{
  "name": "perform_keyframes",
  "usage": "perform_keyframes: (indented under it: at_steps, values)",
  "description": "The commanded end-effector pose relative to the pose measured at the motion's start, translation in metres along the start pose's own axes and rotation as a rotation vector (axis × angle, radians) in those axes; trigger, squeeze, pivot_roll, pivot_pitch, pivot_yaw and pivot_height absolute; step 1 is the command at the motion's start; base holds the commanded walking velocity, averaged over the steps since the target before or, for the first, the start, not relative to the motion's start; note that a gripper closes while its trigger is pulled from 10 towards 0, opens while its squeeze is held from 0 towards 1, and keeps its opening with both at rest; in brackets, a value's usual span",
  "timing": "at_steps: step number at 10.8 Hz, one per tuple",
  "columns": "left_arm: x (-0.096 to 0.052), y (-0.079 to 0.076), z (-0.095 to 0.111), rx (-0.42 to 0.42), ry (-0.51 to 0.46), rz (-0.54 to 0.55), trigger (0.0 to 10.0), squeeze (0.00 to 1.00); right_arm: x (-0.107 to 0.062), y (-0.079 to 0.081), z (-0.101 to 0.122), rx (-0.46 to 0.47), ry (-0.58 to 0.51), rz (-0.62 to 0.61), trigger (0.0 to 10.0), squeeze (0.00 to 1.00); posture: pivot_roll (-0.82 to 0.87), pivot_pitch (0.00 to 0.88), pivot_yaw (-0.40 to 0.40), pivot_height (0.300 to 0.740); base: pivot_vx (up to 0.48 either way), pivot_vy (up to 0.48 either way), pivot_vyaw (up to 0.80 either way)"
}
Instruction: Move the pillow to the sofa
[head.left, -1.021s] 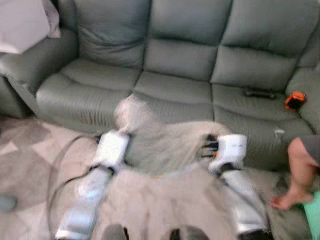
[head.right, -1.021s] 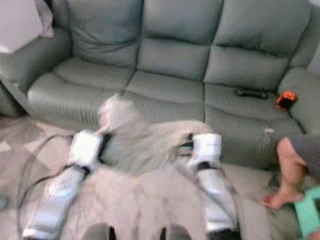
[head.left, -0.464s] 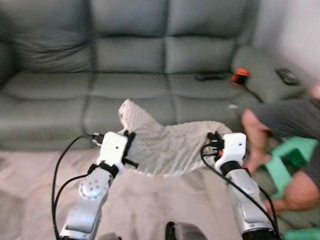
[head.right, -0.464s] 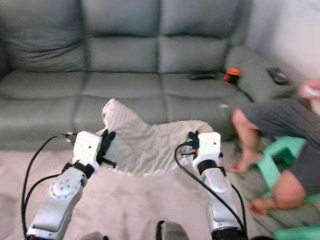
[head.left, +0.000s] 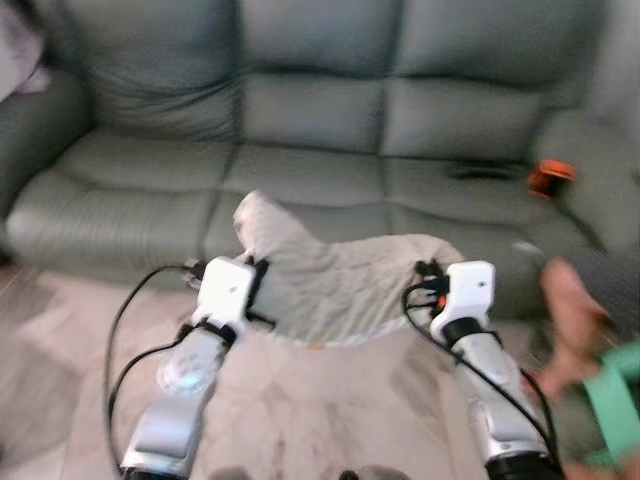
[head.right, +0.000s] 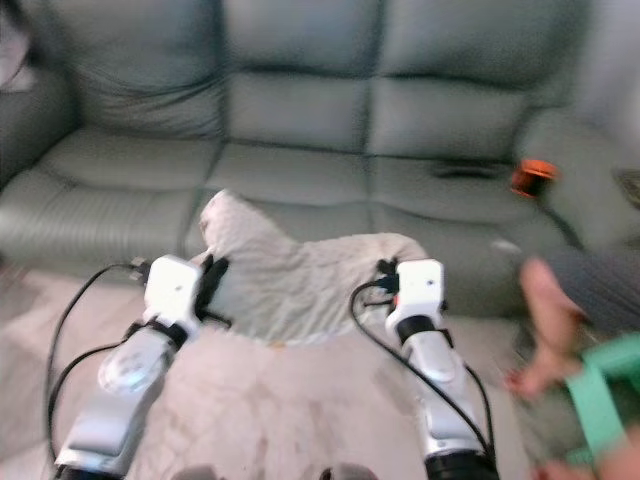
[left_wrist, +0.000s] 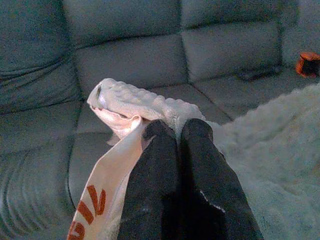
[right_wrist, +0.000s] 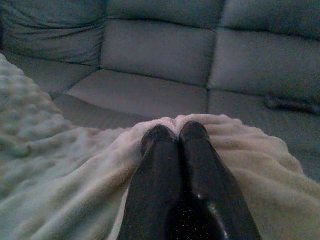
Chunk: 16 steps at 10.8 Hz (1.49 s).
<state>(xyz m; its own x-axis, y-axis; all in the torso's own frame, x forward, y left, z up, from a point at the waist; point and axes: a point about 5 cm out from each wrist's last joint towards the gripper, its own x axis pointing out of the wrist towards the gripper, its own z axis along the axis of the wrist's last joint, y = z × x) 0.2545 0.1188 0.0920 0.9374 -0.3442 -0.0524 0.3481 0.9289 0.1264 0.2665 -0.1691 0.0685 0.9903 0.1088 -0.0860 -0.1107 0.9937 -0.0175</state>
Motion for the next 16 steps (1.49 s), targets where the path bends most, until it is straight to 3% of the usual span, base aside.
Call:
perform_keyframes:
  at_steps: [1, 11, 16]
  values:
    - [-0.0008, 0.0042, 0.001, 0.014, -0.002, 0.007, 10.0, 0.0, 0.0024, 0.0028, 0.0036, 0.003, -0.017, 0.003, 10.0, 0.0, 0.02, 0.062, -0.052, 0.74, 0.45, 0.0, 0.0]
    - [0.0049, 0.0038, 0.0028, 0.02, -0.011, -0.002, 10.0, 0.0, 0.001, 0.0053, 0.0035, -0.009, -0.014, 0.006, 10.0, 0.0, 0.0, 0.067, -0.048, 0.74, 0.437, 0.0, 0.0]
    - [0.0068, 0.0029, 0.001, 0.011, 0.004, -0.006, 10.0, 0.0, 0.0009, 0.0064, 0.0022, -0.008, -0.009, 0.008, 10.0, 0.0, 0.01, 0.063, -0.045, 0.74, 0.216, 0.364, 0.0]
